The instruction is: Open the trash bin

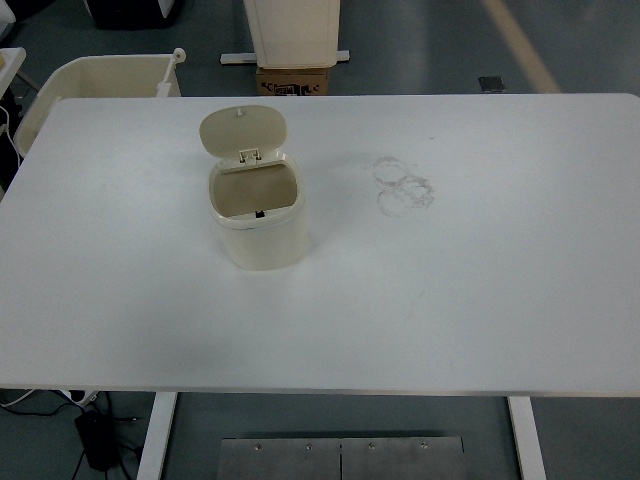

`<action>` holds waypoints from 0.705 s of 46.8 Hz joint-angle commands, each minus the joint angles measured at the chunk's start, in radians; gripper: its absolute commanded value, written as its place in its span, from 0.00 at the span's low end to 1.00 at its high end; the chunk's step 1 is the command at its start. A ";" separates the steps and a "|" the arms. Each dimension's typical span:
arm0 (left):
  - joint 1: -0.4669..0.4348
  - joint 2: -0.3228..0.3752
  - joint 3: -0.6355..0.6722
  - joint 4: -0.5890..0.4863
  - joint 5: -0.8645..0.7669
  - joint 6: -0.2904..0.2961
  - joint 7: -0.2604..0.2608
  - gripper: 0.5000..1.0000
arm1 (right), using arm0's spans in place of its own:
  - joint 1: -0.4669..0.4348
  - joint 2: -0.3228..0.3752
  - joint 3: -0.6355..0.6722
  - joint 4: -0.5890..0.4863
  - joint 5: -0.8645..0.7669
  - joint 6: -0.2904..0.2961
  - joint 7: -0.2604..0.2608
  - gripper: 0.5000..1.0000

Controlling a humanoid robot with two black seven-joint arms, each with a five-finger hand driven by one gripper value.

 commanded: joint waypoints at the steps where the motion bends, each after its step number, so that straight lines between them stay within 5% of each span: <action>1: 0.014 -0.021 -0.006 0.038 -0.052 0.006 -0.014 1.00 | 0.000 0.000 0.000 0.000 0.000 0.000 0.000 0.99; 16: 0.069 -0.163 -0.115 0.245 -0.155 0.021 -0.049 1.00 | 0.000 0.000 0.000 0.000 0.000 0.000 0.000 0.99; 33: 0.245 -0.315 -0.293 0.262 -0.149 0.049 -0.101 1.00 | 0.000 0.000 0.000 0.000 0.000 0.000 0.000 0.98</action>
